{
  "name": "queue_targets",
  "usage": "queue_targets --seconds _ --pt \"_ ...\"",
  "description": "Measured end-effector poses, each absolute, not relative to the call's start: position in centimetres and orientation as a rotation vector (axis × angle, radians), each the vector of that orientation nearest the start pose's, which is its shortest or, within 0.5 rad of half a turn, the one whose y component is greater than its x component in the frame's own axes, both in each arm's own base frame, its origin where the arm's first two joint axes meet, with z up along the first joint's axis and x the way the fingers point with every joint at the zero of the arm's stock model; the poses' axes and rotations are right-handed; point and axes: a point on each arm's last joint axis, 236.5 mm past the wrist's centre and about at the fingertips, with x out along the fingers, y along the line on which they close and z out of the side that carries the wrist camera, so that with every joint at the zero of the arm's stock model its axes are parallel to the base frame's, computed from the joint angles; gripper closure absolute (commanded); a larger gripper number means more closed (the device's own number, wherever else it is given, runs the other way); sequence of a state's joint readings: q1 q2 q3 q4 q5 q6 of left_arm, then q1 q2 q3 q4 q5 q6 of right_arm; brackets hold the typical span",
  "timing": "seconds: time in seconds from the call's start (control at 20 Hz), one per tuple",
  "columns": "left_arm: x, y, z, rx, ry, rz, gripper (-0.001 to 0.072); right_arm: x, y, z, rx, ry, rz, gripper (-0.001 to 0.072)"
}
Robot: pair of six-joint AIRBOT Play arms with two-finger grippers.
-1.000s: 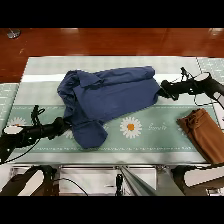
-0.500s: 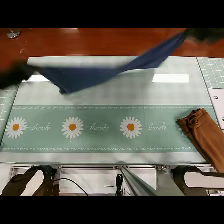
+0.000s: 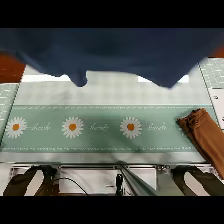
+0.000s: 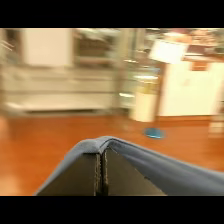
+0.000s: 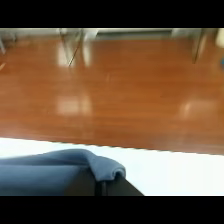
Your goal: Fold the shirts.
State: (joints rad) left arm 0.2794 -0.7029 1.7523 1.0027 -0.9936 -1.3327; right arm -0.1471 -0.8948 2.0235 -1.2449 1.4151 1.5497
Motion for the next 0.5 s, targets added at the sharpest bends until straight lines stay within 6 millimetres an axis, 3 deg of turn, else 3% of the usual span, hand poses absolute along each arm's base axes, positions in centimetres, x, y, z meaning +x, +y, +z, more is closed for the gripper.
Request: queue_targets --seconds 0.15,0.25,0.35,0.5 --pt "19.5 -3.3 51.9 0.031 -0.104 -0.090 0.0685 21.0 3.7 46.7 0.065 0.241 0.141 0.0680" --pt "16.6 -2.5 51.5 0.061 -0.095 -0.017 0.0684 18.2 3.9 46.2 0.058 0.251 0.131 0.0680" --pt "14.4 -2.0 51.3 0.066 -0.104 0.028 0.0684 16.3 3.9 45.3 0.056 0.280 0.122 0.0680" --pt "13.9 -1.3 49.8 0.055 -0.067 0.064 0.0685 15.3 4.0 44.1 0.058 0.331 0.117 0.0680"
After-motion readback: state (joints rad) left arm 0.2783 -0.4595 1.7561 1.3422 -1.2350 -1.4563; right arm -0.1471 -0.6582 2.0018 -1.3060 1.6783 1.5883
